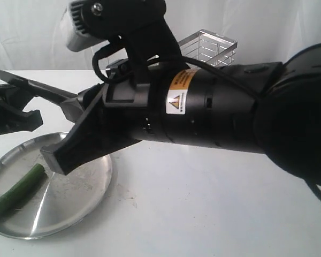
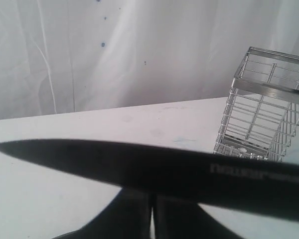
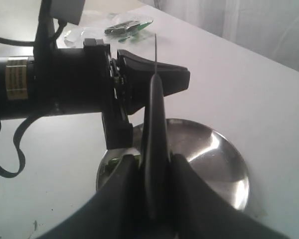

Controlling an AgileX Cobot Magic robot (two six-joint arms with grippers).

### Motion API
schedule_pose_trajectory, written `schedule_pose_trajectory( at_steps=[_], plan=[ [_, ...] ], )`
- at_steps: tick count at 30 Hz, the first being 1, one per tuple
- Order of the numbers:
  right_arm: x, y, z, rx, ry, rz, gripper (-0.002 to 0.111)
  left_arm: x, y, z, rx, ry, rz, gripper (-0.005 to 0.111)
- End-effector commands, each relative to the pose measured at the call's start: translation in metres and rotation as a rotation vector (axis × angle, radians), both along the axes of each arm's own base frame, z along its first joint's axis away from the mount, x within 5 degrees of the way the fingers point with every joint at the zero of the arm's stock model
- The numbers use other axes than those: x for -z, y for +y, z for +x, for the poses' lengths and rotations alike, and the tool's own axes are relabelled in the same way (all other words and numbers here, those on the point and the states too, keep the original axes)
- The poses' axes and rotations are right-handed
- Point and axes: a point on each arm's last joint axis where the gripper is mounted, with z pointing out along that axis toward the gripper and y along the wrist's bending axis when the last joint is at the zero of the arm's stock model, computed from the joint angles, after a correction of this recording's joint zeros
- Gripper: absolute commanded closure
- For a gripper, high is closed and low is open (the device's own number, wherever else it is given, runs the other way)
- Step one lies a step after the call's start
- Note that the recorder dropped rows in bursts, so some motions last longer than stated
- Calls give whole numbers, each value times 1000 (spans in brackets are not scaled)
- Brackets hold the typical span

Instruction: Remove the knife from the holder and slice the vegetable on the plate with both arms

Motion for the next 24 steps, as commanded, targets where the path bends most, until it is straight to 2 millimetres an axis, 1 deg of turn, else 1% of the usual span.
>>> schedule_pose_trajectory(
  at_steps=[1, 10, 15, 22, 24],
  plan=[
    [0, 0, -1, -10, 1, -28, 108, -3, -2, 1, 7, 3, 14, 107],
    [8, -2, -4, -23, 49, -100, 108, -2, -1, 1, 6, 11, 17, 107],
    [8, -3, -4, -24, 52, -105, 108, -3, -2, 1, 8, 7, 19, 107],
    [22, 4, 0, -17, 101, -145, 108, -3, -2, 1, 10, 7, 12, 107],
    [21, 4, 0, -15, 93, -133, 108, -3, -2, 0, 13, 4, 17, 107]
  ],
)
